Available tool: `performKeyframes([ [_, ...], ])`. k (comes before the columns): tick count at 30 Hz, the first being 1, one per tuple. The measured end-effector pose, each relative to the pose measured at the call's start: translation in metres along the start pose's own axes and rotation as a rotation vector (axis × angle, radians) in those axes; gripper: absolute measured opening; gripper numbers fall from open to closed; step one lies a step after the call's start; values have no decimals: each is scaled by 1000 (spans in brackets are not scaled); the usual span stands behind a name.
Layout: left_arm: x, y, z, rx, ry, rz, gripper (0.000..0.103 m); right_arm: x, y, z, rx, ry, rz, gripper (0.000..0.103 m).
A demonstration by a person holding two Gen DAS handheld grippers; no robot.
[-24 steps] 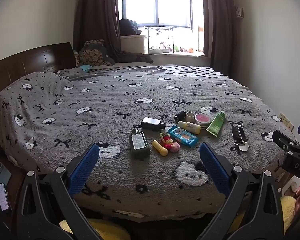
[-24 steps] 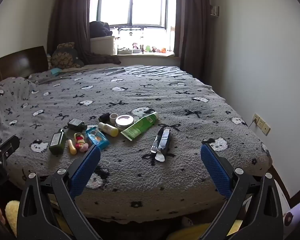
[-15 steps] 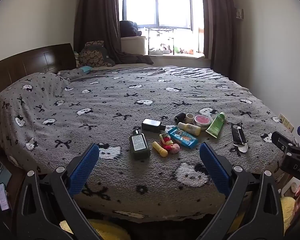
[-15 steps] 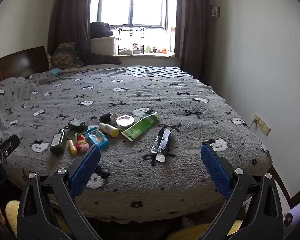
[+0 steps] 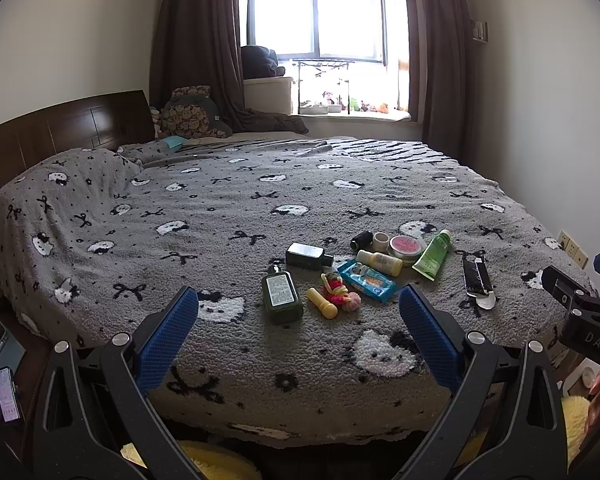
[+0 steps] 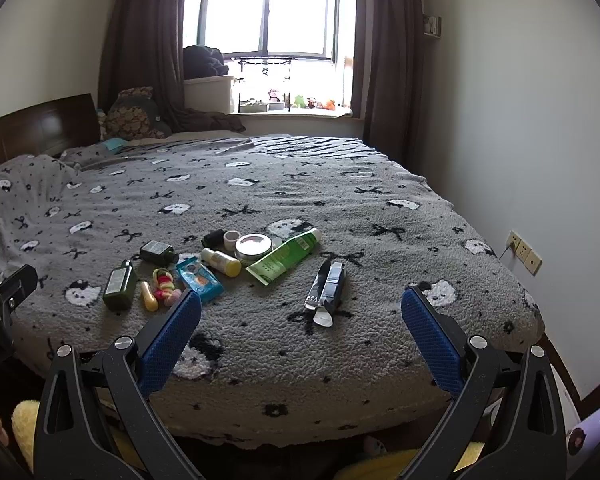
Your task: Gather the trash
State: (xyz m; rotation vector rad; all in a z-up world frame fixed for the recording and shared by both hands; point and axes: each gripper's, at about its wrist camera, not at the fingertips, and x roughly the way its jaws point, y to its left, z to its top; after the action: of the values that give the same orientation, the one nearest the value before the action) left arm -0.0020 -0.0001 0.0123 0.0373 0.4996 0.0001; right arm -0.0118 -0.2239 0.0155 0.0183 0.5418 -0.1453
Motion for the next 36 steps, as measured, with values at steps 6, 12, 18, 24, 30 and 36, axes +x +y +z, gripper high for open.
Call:
performKeyframes([
  [6, -4, 2, 4, -4, -10, 4, 95, -1, -2, -1, -4, -9, 2, 100],
  [12, -7, 2, 6, -2, -19, 4, 95, -1, 0, -1, -9, -11, 6, 100],
  [18, -8, 2, 6, -3, -22, 6, 95, -2, 2, -2, -11, -16, 5, 100],
  [24, -9, 1, 9, 0, -27, 10, 95, -3, 2, -1, -13, -17, 9, 100],
  [30, -10, 3, 9, -1, -28, 12, 95, -3, 3, -1, -14, -16, 8, 100],
  [36, -10, 4, 9, -1, -29, 11, 95, -3, 4, -1, -14, -16, 10, 100],
])
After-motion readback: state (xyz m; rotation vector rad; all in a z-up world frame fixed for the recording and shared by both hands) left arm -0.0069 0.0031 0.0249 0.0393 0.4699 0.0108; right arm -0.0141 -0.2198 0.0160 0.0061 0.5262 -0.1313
